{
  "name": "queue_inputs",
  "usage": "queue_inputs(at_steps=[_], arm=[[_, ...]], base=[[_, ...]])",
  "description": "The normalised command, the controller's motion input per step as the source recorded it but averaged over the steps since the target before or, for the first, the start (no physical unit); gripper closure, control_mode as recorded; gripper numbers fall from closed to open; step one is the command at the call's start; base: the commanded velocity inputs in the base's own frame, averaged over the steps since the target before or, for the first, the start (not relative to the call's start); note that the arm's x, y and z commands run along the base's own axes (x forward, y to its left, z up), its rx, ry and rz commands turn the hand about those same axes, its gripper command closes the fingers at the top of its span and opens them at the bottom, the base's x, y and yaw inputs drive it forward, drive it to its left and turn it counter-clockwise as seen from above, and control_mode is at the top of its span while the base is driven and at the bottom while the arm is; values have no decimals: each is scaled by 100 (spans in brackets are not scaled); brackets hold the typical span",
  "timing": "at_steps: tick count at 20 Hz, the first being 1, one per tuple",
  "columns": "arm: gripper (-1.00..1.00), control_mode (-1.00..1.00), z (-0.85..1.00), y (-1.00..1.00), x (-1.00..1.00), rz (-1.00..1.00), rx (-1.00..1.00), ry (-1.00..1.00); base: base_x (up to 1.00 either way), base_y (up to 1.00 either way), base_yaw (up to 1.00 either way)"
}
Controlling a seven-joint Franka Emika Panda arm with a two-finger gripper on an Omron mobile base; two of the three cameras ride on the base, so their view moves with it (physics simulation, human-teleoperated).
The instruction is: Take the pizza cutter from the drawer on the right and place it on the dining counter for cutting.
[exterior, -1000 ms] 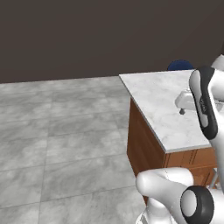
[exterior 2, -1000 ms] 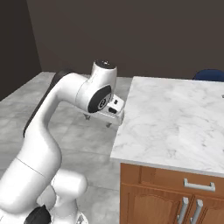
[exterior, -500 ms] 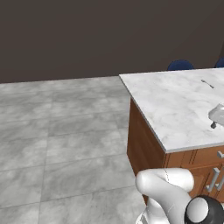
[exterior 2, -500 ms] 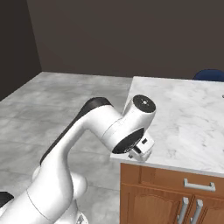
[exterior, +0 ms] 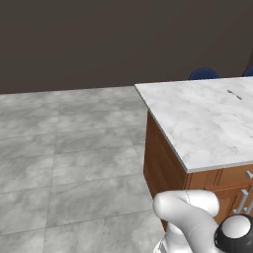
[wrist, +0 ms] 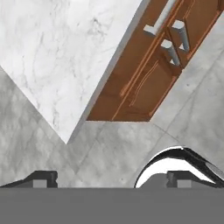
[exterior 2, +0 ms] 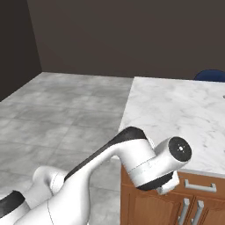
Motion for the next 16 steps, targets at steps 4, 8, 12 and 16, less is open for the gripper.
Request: queue_inputs(at_steps=[4, 8, 12, 16], arm=[[-100, -100, -33, -32, 0, -18, 11, -18], [-100, -100, -27, -27, 0, -12, 9, -14], [-100, -100, -41, -43, 0, -10, 10, -11], [-100, -100, -51, -61, 0, -15, 15, -5]], base=[[0, 0, 0], [0, 0, 0], [0, 0, 0], [0, 0, 0]])
